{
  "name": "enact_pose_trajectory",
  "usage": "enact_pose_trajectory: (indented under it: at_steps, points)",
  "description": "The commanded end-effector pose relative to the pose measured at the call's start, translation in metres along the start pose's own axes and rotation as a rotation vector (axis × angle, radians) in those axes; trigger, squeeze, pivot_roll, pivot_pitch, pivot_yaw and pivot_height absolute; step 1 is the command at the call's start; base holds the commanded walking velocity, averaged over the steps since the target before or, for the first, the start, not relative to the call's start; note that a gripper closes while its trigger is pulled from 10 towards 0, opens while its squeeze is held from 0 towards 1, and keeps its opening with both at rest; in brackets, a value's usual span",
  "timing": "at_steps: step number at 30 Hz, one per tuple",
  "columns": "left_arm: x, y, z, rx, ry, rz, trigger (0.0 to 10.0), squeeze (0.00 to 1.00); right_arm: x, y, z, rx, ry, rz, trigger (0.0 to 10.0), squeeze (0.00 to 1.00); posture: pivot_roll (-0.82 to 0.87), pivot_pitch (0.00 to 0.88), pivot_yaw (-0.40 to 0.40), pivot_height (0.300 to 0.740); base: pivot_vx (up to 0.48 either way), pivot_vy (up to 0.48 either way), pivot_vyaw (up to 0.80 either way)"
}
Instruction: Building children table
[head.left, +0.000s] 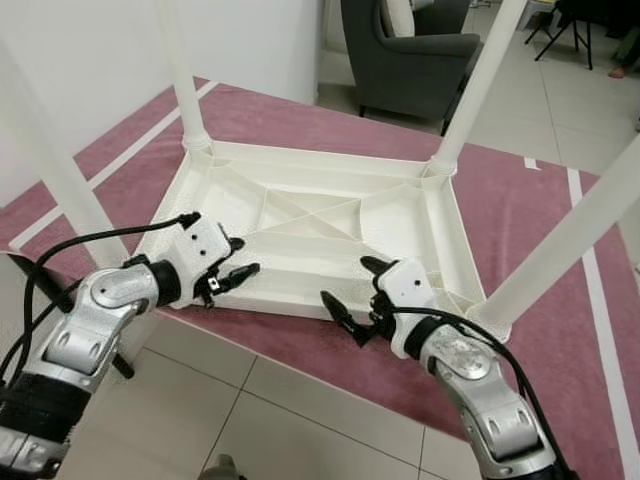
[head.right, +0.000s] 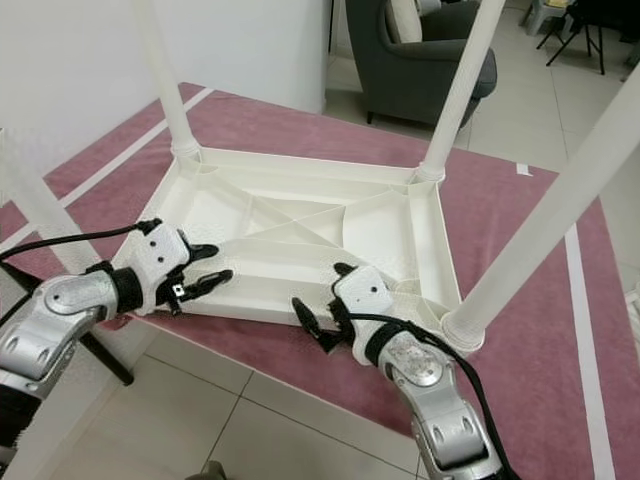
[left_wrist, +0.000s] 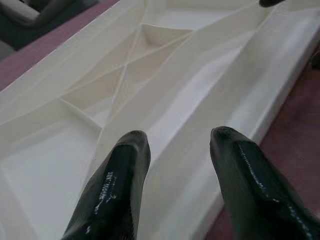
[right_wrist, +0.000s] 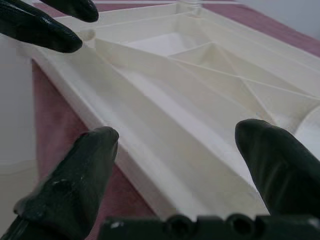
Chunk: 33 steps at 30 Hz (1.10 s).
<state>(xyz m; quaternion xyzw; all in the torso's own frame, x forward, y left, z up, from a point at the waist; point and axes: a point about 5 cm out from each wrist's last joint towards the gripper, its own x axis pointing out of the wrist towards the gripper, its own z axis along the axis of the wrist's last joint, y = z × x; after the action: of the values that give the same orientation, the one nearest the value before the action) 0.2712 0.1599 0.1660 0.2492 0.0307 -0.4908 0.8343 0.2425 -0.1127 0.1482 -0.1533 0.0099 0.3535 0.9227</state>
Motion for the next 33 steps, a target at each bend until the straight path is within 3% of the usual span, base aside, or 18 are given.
enact_pose_trajectory:
  at_steps: [1,5,12,14,18,20,33]
  points:
    - [-0.002,-0.004,0.004,-0.001,-0.008,-0.054,10.0,0.0,0.0,0.003,-0.003,0.004,0.007,0.047,10.0,0.0,0.13,0.0,-0.009,0.74,0.0,0.0,0.0]
    - [-0.019,-0.016,-0.001,-0.008,0.048,-0.123,10.0,0.0,0.006,0.001,-0.012,-0.029,0.044,0.072,10.0,0.0,0.14,0.0,-0.015,0.74,0.0,0.0,0.0]
    - [-0.03,-0.024,-0.029,-0.028,0.196,-0.145,10.0,0.0,0.018,-0.024,-0.033,-0.097,0.172,-0.12,10.0,0.0,0.14,0.0,-0.015,0.74,0.0,0.0,0.0]
    - [-0.023,-0.018,-0.042,-0.006,0.26,-0.068,10.0,0.0,0.019,-0.03,-0.036,-0.095,0.201,-0.169,10.0,0.0,0.14,0.0,-0.017,0.74,0.0,0.0,0.0]
    - [-0.013,-0.008,-0.047,-0.006,0.28,0.013,10.0,0.0,0.019,-0.029,-0.039,-0.089,0.214,-0.171,10.0,0.0,0.13,0.0,-0.013,0.74,0.0,0.0,0.0]
    - [0.001,0.01,-0.048,-0.023,0.283,0.122,10.0,0.0,0.016,-0.024,-0.041,-0.068,0.22,-0.156,10.0,0.0,0.12,0.0,-0.007,0.74,0.0,0.0,0.0]
    - [0.022,0.041,-0.042,-0.043,0.271,0.254,10.0,0.0,0.01,-0.015,-0.043,-0.024,0.21,-0.139,10.0,0.0,0.1,0.009,0.003,0.74,0.0,0.0,0.0]
